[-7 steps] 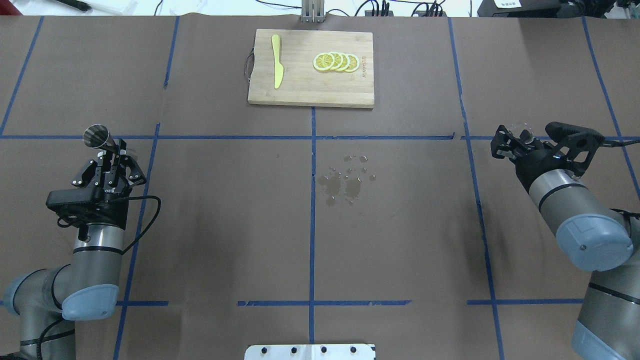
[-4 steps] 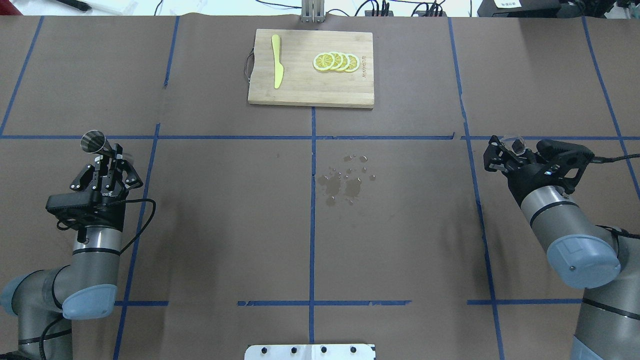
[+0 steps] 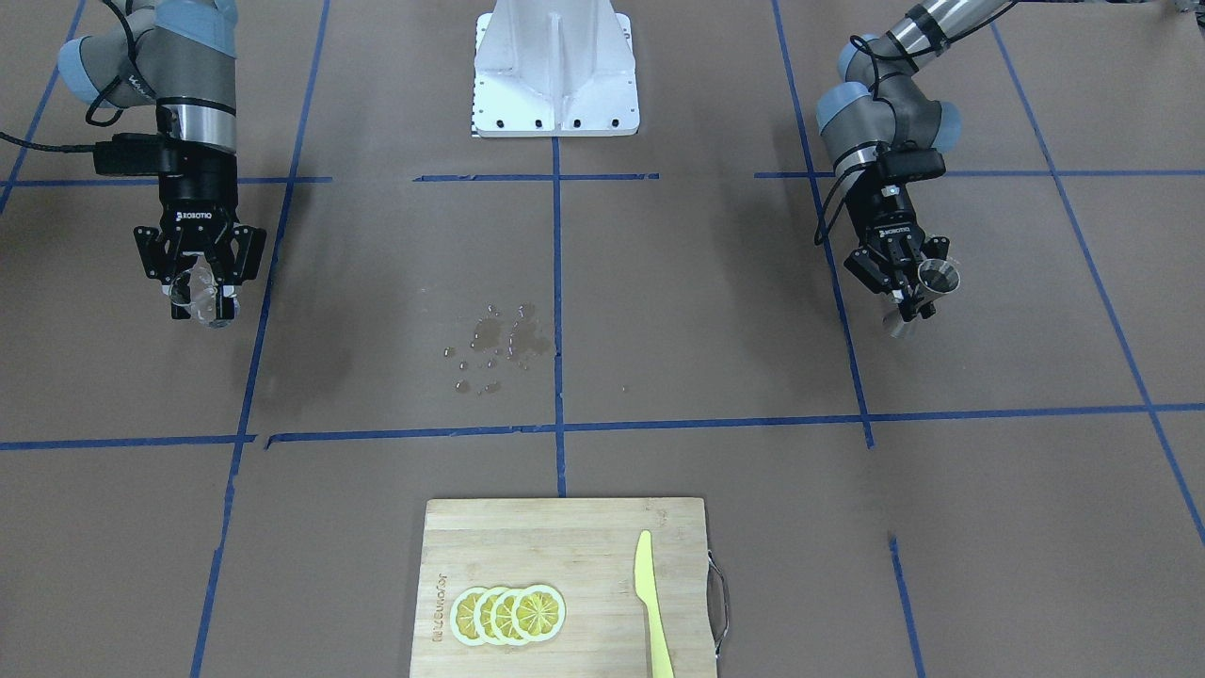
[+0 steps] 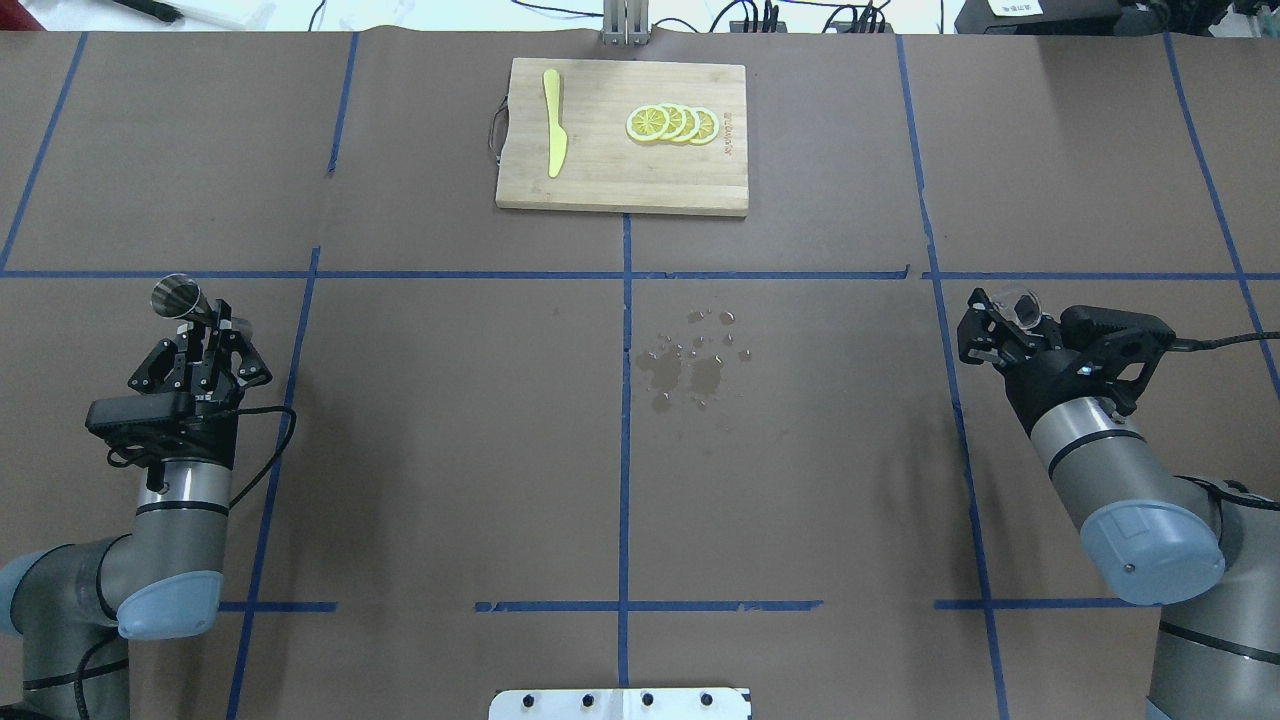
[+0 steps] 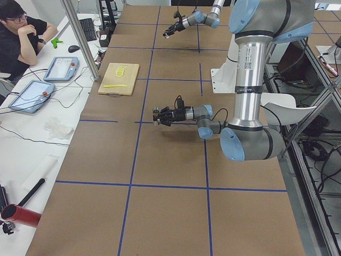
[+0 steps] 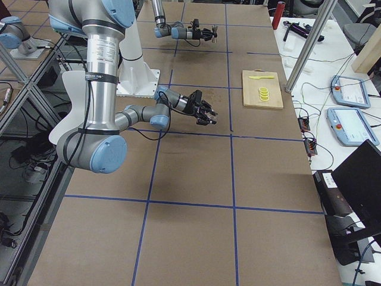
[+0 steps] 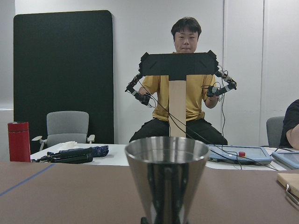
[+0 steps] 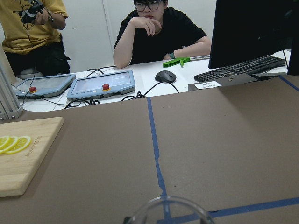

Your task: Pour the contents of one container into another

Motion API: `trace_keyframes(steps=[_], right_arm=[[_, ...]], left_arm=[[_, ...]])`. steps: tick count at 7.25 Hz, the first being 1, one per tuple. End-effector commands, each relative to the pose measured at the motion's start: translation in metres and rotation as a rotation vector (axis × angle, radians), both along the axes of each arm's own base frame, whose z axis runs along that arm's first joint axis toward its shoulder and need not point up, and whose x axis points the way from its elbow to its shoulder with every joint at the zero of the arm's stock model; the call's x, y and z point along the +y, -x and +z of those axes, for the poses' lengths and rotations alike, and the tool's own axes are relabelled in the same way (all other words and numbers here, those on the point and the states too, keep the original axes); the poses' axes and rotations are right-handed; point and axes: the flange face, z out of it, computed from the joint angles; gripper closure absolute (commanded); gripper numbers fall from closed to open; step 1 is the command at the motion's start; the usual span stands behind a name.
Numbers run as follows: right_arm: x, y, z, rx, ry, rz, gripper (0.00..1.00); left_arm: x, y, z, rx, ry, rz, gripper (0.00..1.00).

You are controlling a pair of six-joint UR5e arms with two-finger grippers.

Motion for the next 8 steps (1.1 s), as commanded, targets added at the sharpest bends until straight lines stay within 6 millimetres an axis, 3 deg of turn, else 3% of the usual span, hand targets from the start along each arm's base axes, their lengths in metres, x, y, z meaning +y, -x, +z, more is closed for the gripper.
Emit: trace_keyframes(steps=[1, 6, 8], right_arm=[[0.003, 0.003, 0.001, 0.001, -0.001, -0.002, 1.0], [0.004, 0.006, 0.009, 0.02, -0.007, 0.008, 1.0], [0.004, 0.005, 0.009, 0.023, -0.009, 0.012, 1.0]], left_arm=[[0.004, 0.001, 0.007, -0.012, 0.004, 0.007, 1.0], [0.018, -0.014, 0.01, 0.015, 0.022, 0.063, 1.0], [0.021, -0.016, 0.01, 0.015, 0.023, 0.07, 0.93]])
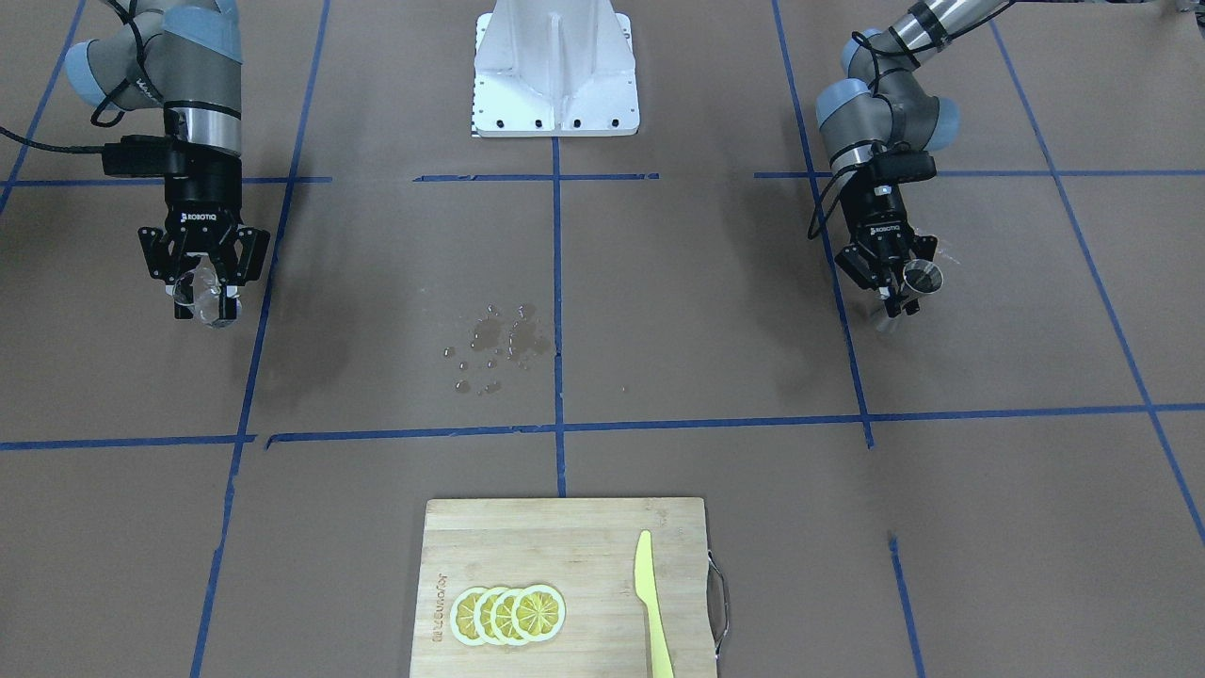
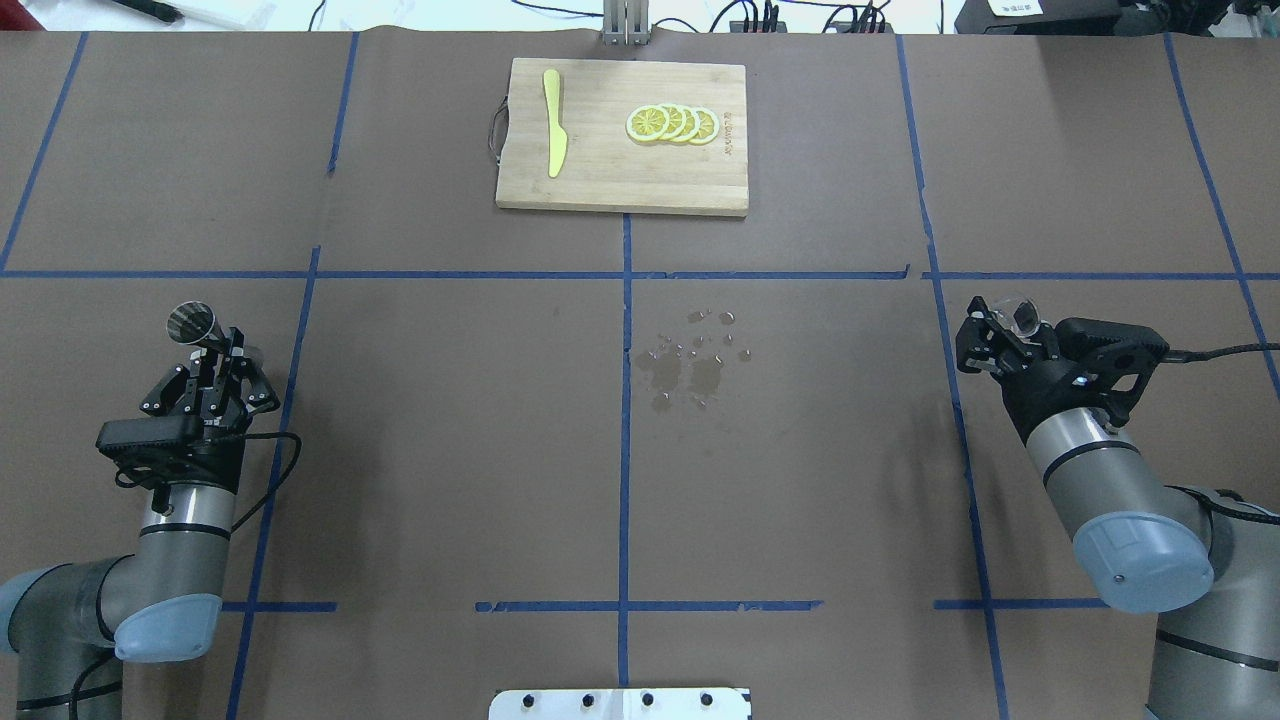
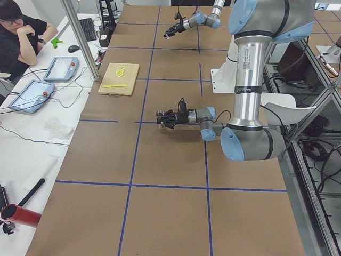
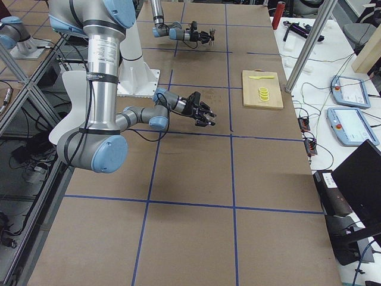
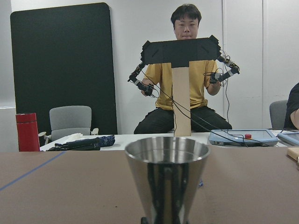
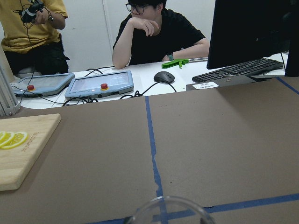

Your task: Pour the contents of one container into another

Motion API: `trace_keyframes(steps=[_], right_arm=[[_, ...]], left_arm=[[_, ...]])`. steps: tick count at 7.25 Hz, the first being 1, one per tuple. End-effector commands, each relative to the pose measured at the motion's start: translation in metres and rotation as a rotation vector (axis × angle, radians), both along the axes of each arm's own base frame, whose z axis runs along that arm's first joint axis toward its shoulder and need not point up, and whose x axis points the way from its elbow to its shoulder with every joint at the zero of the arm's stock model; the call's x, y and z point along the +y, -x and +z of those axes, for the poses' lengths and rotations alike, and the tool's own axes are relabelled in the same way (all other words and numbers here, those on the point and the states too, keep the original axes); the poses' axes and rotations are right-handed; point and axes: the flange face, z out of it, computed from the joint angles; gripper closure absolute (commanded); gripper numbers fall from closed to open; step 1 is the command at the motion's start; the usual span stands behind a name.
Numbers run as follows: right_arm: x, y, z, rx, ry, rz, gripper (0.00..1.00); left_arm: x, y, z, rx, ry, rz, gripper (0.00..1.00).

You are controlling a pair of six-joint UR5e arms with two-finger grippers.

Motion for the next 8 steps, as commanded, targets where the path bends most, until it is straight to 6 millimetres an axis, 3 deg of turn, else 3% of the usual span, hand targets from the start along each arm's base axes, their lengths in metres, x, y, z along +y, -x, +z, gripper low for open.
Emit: trace_keyframes(steps=[1, 6, 8], right_arm=[[0.0004, 0.0005, 0.0027, 0.007, -0.002, 0.004, 1.0], [0.0002, 0.0026, 0.0113, 0.027, -0.003, 0.011, 1.0], [0.0008, 0.0032, 0.0113, 0.027, -0.003, 0.01, 1.0]], left_arm=[[0.0027, -0.0037, 0.0007, 0.004, 0.011, 0.02, 0.86], [0.0063, -0.0082, -0.0003, 0.011, 0.023, 0.045, 0.79], [0.007, -0.0089, -0.0002, 0.011, 0.024, 0.048, 0.66]])
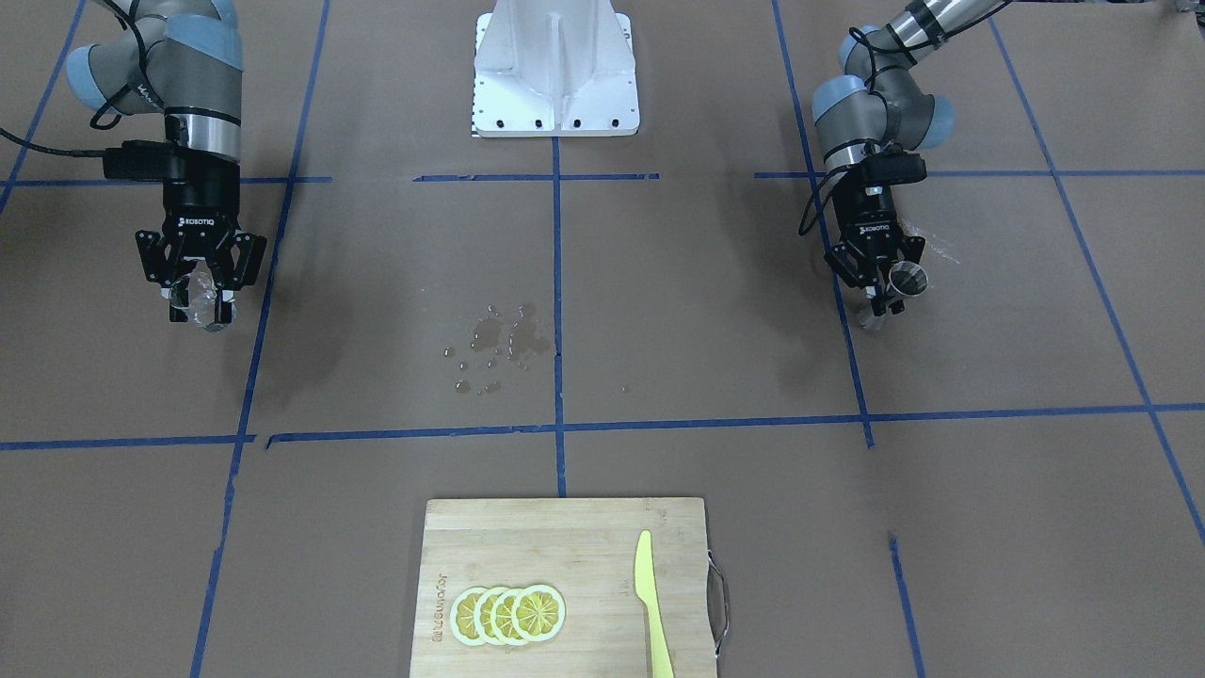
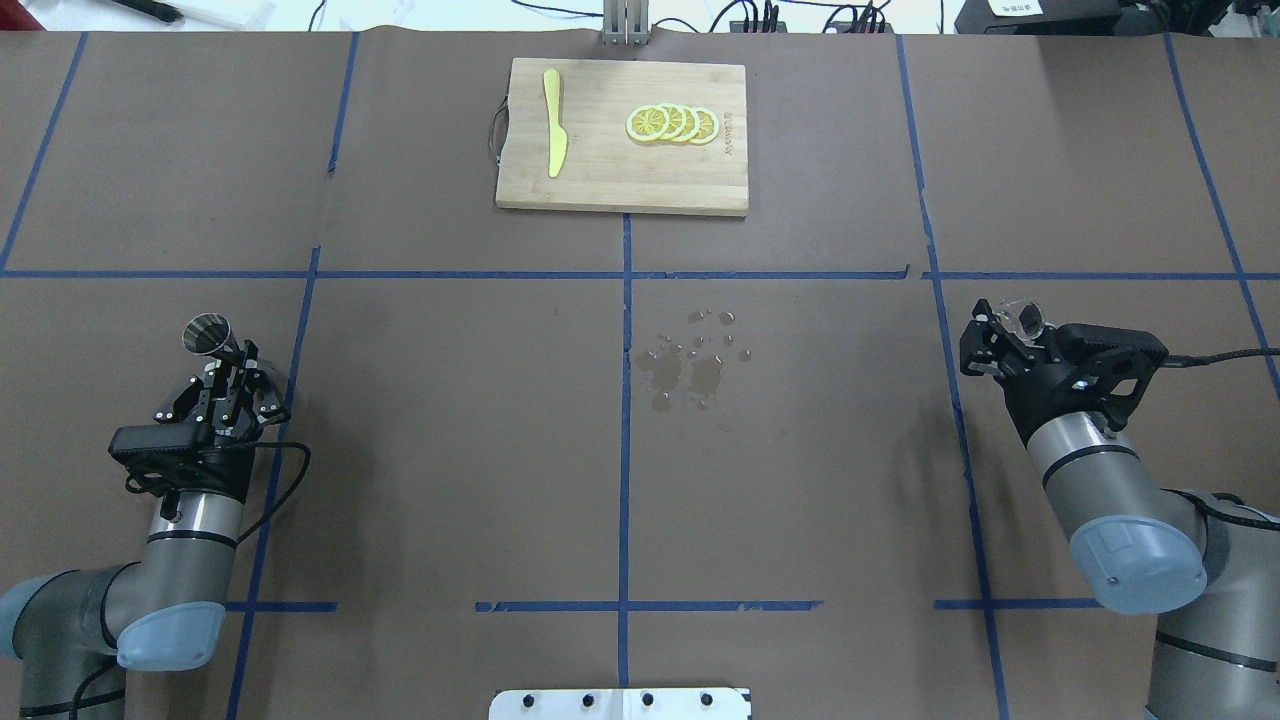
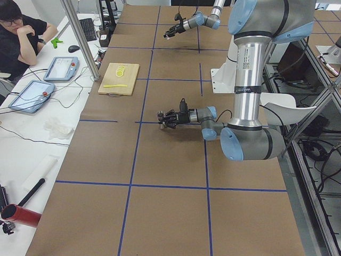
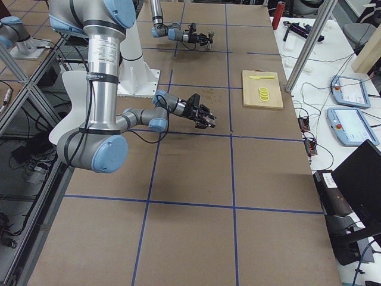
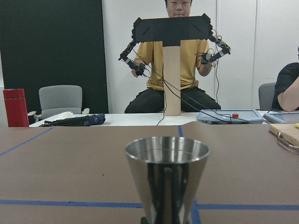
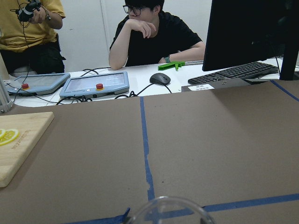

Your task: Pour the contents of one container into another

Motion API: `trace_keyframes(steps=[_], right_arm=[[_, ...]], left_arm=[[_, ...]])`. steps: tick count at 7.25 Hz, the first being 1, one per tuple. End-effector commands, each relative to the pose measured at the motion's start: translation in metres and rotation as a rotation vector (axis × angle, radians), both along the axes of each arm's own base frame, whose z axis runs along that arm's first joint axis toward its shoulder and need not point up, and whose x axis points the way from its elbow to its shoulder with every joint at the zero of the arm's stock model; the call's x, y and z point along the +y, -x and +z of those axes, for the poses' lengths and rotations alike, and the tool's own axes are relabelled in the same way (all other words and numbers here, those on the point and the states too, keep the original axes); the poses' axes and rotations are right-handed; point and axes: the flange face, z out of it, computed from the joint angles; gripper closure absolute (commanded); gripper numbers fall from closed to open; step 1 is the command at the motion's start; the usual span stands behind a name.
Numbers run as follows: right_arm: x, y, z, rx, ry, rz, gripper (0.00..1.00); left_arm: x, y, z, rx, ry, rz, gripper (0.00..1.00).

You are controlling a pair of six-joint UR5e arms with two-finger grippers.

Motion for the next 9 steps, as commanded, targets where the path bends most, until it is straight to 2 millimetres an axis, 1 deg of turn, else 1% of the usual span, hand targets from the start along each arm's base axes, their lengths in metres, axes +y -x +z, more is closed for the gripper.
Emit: trace_keyframes(steps=[1, 2, 3, 4, 5, 6, 7, 8, 9], right_arm=[[0.0, 0.0, 0.0, 0.001, 0.0, -0.001, 1.0], [0.001, 0.001, 0.0, 0.001, -0.001, -0.001, 1.0], [0.0, 0.0, 0.0, 0.001, -0.001, 0.0, 1.0], [0.001, 0.001, 0.0, 0.001, -0.001, -0.001, 1.0], [0.001, 0.001, 0.0, 0.001, -0.001, -0.001, 1.0], [0.004, 0.004, 0.002, 0.01, -0.011, 0.006, 1.0], [0.007, 0.006, 0.002, -0.006, -0.015, 0.005, 1.0], [0.009, 0.008, 0.007, 0.001, -0.016, 0.006, 1.0], [0.012, 0.009, 0.007, -0.006, -0.018, 0.01, 1.0]], left_arm=[[0.0, -0.001, 0.0, 0.001, 0.005, 0.007, 0.53], [0.0, -0.001, 0.0, 0.001, 0.005, 0.007, 0.49], [0.0, -0.001, 0.0, 0.003, 0.005, 0.007, 0.47], [0.0, -0.001, 0.0, 0.001, 0.005, 0.008, 0.38], [0.001, -0.002, -0.001, 0.002, 0.009, 0.015, 0.0], [0.002, -0.003, -0.011, 0.024, 0.031, 0.055, 0.0], [0.005, 0.001, -0.022, 0.029, 0.056, 0.111, 0.0], [0.011, 0.021, -0.026, 0.022, 0.078, 0.16, 0.0], [0.014, 0.029, -0.025, 0.017, 0.088, 0.177, 0.0]])
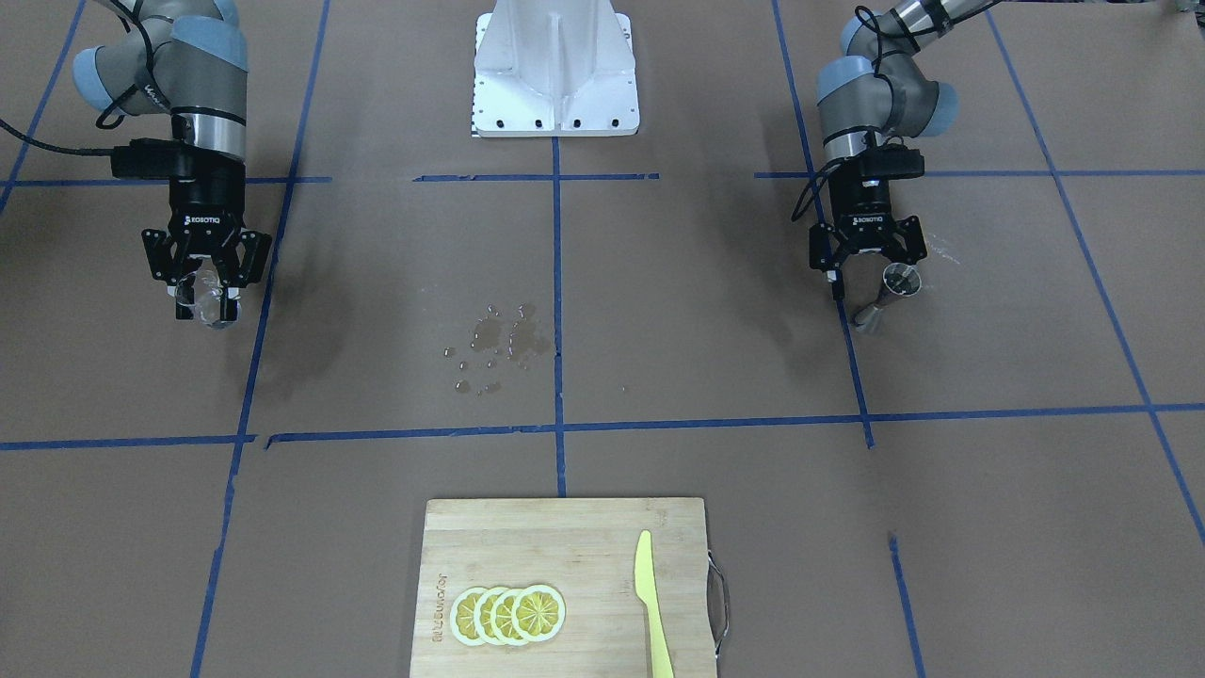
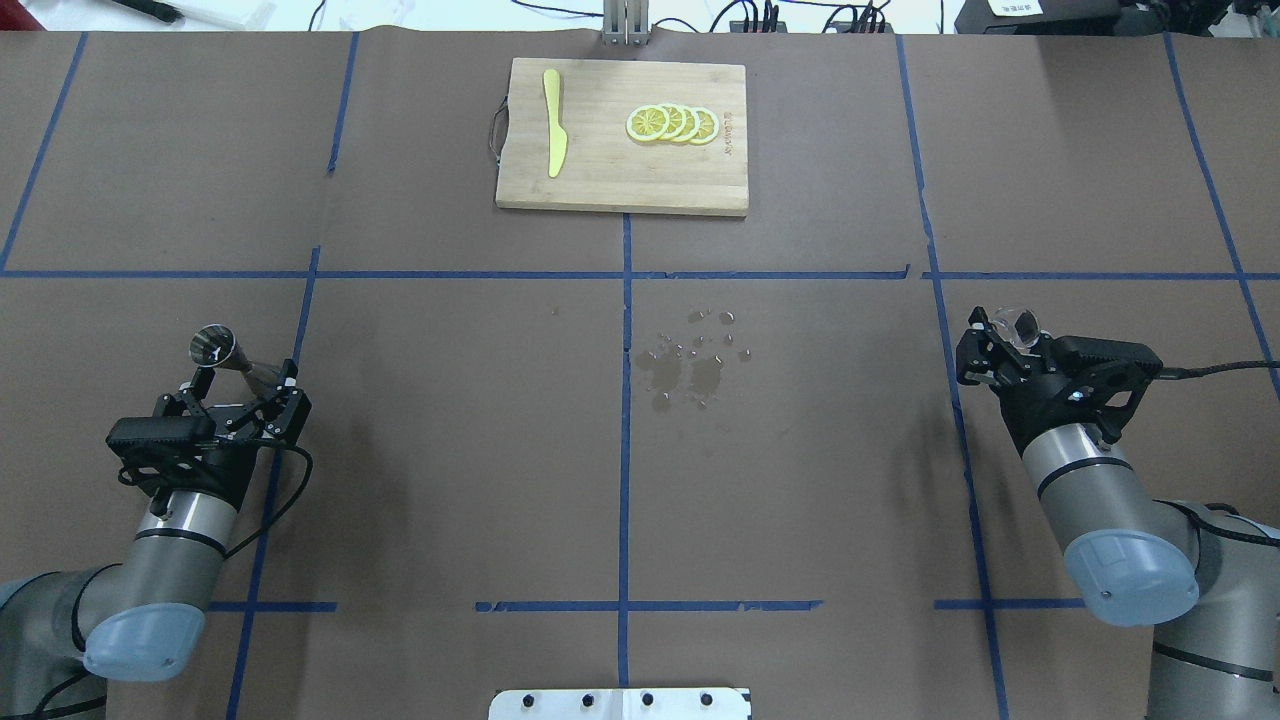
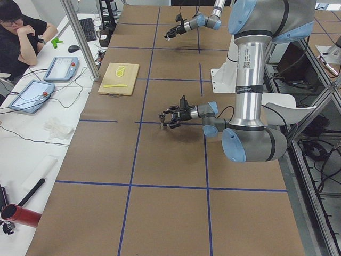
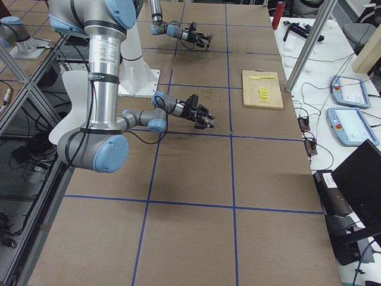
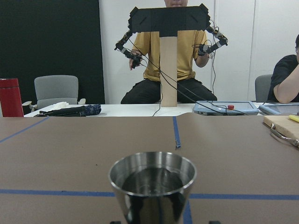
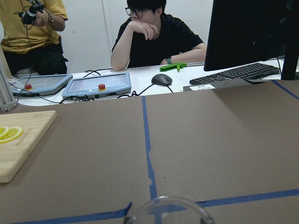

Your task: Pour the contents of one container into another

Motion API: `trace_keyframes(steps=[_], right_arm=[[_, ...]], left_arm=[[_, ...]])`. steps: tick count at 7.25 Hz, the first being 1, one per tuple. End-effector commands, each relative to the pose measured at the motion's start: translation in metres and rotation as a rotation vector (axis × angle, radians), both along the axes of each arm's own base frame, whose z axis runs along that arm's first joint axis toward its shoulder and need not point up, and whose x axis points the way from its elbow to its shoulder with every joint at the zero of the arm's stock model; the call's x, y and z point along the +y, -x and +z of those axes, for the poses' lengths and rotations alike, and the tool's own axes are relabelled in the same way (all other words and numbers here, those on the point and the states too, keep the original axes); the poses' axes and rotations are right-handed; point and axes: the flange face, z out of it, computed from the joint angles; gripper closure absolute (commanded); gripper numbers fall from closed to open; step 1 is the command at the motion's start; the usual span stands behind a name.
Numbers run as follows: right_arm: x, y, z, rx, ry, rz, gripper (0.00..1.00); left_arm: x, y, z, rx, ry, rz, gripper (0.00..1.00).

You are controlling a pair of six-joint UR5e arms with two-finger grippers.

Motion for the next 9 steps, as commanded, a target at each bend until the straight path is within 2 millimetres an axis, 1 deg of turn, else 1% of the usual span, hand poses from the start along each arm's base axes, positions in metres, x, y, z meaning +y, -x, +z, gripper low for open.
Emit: trace_keyframes(steps=[1, 2, 3, 4, 6, 7, 8, 9], right_arm=[[0.006, 0.004, 0.004, -0.011, -0.003, 0.009, 1.0], [0.009, 0.007, 0.011, -0.003, -0.008, 0.012, 1.0], [0.013, 0.012, 0.027, -0.017, -0.01, 0.016, 1.0], [0.018, 0.016, 0.04, -0.035, -0.028, 0.02, 1.0], [0.025, 0.021, 0.045, -0.03, -0.038, 0.015, 1.0], [0.029, 0.025, 0.051, -0.017, -0.04, 0.011, 1.0], [0.03, 0.025, 0.052, -0.015, -0.041, 0.01, 1.0], [0.031, 0.027, 0.063, 0.009, -0.044, 0.015, 1.0]], left_arm=[[0.005, 0.013, 0.001, -0.013, 0.028, 0.057, 0.0], [0.006, 0.012, 0.002, -0.02, 0.038, 0.079, 0.0], [0.008, 0.013, 0.006, -0.026, 0.05, 0.096, 0.0], [0.011, 0.021, 0.01, -0.041, 0.065, 0.122, 0.0], [0.02, 0.049, -0.003, -0.043, 0.086, 0.194, 0.0], [0.023, 0.055, -0.019, -0.04, 0.081, 0.229, 0.0], [0.025, 0.055, -0.02, -0.036, 0.093, 0.254, 0.0], [0.028, 0.058, -0.032, -0.017, 0.106, 0.3, 0.0]])
